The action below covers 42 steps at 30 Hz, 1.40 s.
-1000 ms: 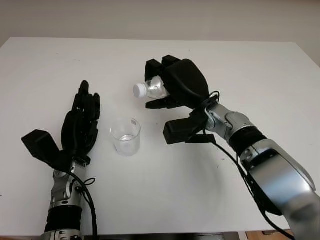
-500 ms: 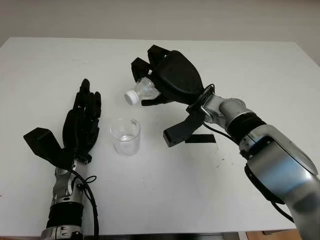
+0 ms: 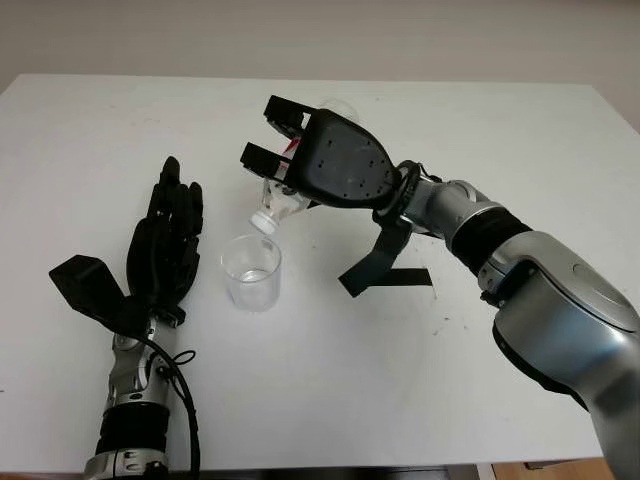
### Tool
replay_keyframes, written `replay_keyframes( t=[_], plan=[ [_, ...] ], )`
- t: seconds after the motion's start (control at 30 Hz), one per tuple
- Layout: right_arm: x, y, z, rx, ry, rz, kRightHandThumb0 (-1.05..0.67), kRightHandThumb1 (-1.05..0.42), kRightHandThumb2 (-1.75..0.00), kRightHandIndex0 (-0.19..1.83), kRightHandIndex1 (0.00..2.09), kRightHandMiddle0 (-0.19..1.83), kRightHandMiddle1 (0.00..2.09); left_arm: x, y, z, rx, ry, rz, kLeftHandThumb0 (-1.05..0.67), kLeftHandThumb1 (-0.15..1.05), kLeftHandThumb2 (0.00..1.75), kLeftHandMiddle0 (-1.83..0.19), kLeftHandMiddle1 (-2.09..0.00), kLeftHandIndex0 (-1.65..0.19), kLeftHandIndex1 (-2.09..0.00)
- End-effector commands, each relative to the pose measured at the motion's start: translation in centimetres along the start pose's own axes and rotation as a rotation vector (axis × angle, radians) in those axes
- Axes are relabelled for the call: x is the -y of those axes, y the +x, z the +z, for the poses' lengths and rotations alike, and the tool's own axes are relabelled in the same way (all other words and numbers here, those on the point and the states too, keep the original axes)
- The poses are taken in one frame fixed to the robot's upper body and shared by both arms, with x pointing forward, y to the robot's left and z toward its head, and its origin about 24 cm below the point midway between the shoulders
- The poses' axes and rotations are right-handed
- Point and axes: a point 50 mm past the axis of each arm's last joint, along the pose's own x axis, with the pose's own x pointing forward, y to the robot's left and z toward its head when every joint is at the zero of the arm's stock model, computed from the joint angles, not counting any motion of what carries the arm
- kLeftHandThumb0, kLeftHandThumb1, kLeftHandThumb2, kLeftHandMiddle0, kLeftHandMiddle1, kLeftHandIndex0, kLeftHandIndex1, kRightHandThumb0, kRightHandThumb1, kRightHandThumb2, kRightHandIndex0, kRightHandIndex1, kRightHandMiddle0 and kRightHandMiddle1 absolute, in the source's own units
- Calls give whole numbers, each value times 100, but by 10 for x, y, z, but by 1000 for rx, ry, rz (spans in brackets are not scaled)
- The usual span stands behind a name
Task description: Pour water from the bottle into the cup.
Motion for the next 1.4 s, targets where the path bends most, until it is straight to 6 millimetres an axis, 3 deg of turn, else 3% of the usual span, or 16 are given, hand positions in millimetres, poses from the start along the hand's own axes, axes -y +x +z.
replay_keyframes(
  t=[0.0,0.17,0.27,0.5,0.63,0.67,0.77,0.87,1.2,1.37],
  plan=[
    [7,9,-8,20,-36,-47,-50,-105,-42,121,209,69,209,4,3,1,8,0,-10,-72,105,41,9,-5,10,-4],
    [7,10,-7,47,-44,-38,-50,-105,-37,125,209,76,209,4,3,0,8,-3,-4,-72,105,40,9,-5,9,-4],
    [7,12,-7,57,-49,-40,-48,-105,-32,123,209,69,209,4,4,0,10,-1,-7,-73,105,40,9,-5,9,-4],
    [7,14,-7,38,-45,-38,-50,-105,-40,126,209,75,209,3,4,0,14,-3,-8,-72,105,41,9,-5,9,-5],
    [9,12,-8,-37,35,-62,-51,-105,-25,118,209,53,199,3,3,0,19,-6,-5,-71,105,42,8,-6,8,-5],
    [8,11,-8,-138,133,-76,-51,-105,-21,119,209,56,199,3,3,0,18,-3,-5,-71,105,41,8,-6,8,-5],
    [3,5,-12,-427,411,-54,-45,-105,-17,134,209,96,208,2,2,0,12,2,-10,-72,105,41,9,-5,9,-5],
    [-3,-3,-17,-659,637,-40,-41,-105,-17,141,209,113,209,1,1,0,8,-1,-12,-72,105,41,9,-5,9,-5],
    [-19,-50,-18,-1061,1222,-58,-34,-105,-34,149,209,123,209,-3,-1,2,2,-29,-17,-70,105,40,10,-5,10,-5],
    [-24,-76,-13,-1246,1451,-101,-36,-105,-34,138,209,115,209,-4,-2,3,-3,-30,-24,-70,105,40,10,-5,10,-5]
  ],
)
